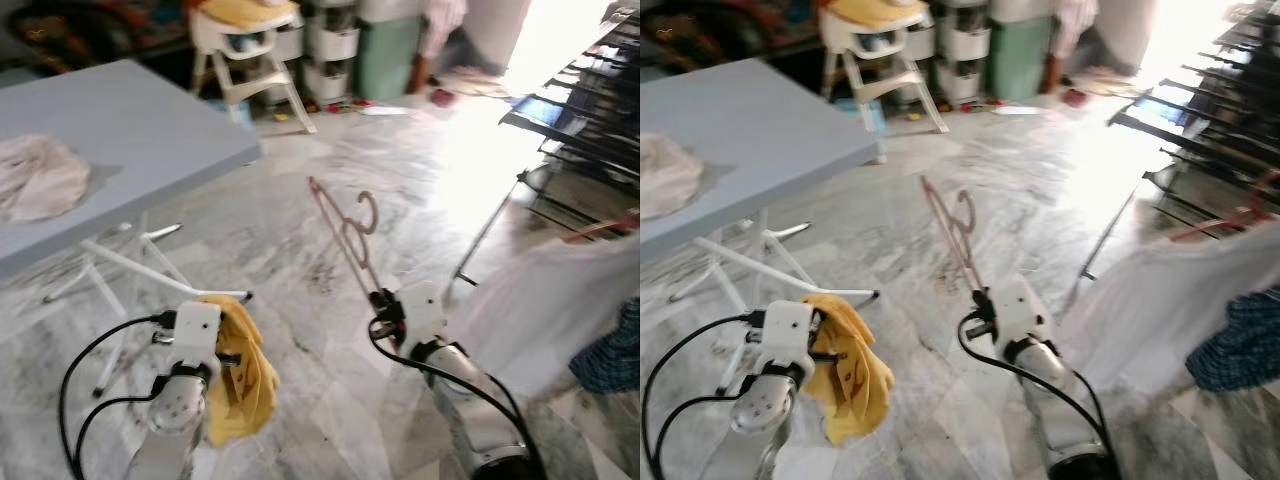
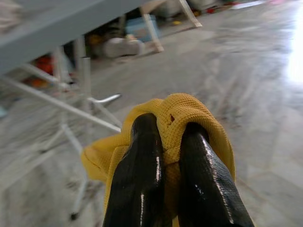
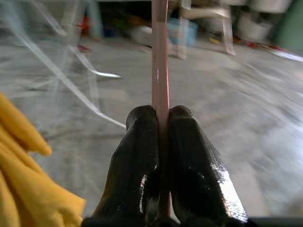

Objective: Hang hanger

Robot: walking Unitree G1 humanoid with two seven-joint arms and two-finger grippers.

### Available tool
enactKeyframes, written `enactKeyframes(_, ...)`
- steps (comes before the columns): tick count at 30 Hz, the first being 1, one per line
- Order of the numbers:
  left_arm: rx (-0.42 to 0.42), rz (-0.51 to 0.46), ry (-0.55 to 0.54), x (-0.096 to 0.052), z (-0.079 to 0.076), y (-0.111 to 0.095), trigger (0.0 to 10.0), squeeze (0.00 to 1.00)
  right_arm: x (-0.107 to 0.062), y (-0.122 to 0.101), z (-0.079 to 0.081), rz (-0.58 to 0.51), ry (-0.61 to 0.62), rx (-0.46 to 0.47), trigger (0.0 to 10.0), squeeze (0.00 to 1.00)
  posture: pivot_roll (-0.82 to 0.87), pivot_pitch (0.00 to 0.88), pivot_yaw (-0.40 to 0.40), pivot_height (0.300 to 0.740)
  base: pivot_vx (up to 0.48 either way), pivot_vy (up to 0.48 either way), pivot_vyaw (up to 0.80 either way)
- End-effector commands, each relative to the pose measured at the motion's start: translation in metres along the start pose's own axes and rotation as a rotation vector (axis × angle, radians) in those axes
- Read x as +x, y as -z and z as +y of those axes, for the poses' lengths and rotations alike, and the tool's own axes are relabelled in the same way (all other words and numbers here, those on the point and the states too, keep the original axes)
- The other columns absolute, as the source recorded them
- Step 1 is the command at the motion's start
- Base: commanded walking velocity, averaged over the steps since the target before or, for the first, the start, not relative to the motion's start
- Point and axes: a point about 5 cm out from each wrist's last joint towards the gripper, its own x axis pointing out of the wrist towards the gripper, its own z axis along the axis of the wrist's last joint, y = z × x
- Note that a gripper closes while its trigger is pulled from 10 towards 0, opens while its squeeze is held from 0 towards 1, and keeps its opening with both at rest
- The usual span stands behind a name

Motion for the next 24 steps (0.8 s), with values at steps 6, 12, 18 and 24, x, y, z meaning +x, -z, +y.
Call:
enactKeyframes(6, 0.002, -0.035, 0.005, 0.0007, -0.0062, -0.0083, 10.0, 0.0, -0.0039, 0.001, -0.0095, 0.008, 0.017, -0.022, 10.0, 0.0, 0.04, 0.0, -0.006, 0.74, 0.0, -0.301, 0.8)
enactKeyframes(12, -0.005, -0.026, 0.015, 0.0003, -0.0083, -0.0062, 10.0, 0.0, -0.004, 0.0016, -0.0081, 0.011, 0.007, -0.022, 10.0, 0.0, 0.04, 0.0, -0.007, 0.74, 0.0, -0.05, 0.8)
enactKeyframes(18, 0.012, -0.009, 0.007, 0.0005, -0.0052, -0.0026, 10.0, 0.0, -0.0046, 0.002, -0.008, 0.013, 0.009, -0.017, 10.0, 0.0, 0.04, 0.0, -0.008, 0.74, 0.0, 0.0, 0.49)
enactKeyframes(24, 0.016, 0.001, -0.003, 0.0019, -0.0012, -0.0017, 10.0, 0.0, -0.005, 0.0024, -0.0081, 0.01, 0.008, -0.007, 10.0, 0.0, 0.04, 0.0, -0.008, 0.74, 0.0, 0.0, 0.0)
